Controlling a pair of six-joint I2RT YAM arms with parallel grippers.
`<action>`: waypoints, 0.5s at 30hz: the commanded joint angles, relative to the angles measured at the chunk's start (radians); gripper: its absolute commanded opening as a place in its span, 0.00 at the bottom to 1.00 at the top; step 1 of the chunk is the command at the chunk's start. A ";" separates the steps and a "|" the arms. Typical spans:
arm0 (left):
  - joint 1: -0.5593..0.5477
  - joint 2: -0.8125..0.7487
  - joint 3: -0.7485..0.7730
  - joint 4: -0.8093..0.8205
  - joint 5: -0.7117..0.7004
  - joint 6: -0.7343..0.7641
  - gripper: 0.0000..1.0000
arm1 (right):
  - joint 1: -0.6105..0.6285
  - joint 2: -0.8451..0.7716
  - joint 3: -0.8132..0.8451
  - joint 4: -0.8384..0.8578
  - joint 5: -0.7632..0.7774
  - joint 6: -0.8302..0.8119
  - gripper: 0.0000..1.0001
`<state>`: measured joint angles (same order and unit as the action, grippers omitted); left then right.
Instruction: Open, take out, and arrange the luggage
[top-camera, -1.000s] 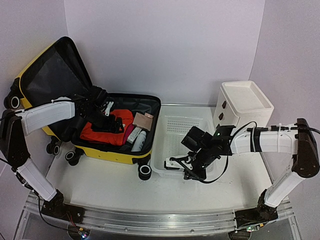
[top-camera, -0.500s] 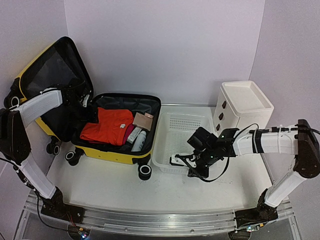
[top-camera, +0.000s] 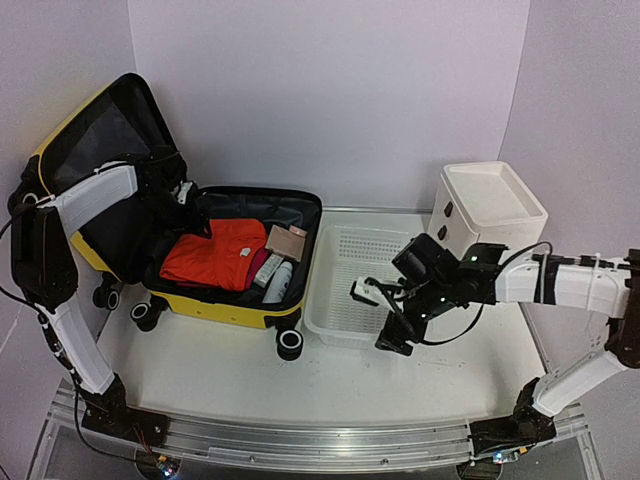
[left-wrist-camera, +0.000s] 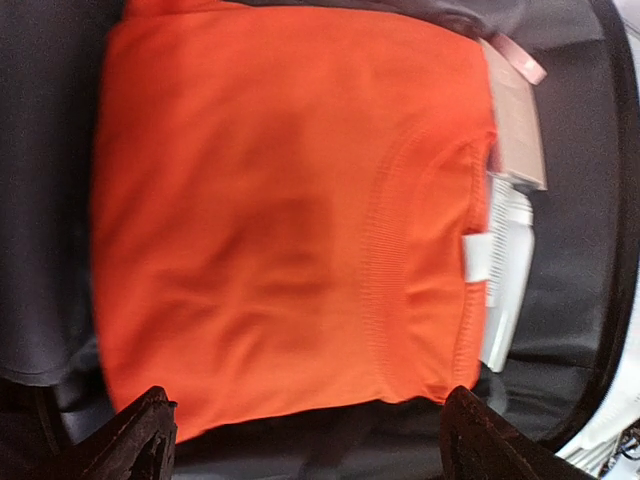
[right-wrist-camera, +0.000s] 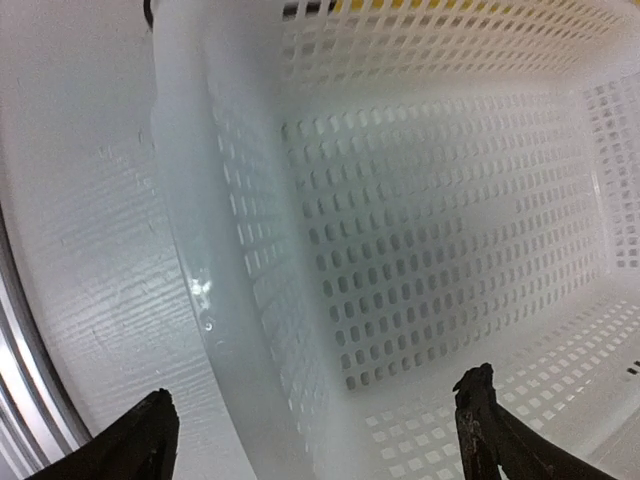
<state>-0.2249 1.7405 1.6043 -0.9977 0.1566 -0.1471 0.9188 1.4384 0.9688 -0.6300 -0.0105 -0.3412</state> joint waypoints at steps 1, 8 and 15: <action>-0.140 0.032 0.067 0.005 0.009 -0.058 0.91 | -0.009 -0.103 0.094 0.003 -0.013 0.155 0.98; -0.233 0.033 0.043 -0.002 -0.189 -0.096 0.89 | -0.022 0.131 0.388 -0.008 -0.029 0.426 0.98; -0.145 -0.064 -0.030 0.002 -0.060 -0.164 0.88 | -0.021 0.462 0.755 0.041 -0.164 0.422 0.98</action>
<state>-0.4431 1.7657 1.6051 -0.9947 0.0483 -0.2443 0.8970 1.7855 1.5665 -0.6415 -0.0959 0.0502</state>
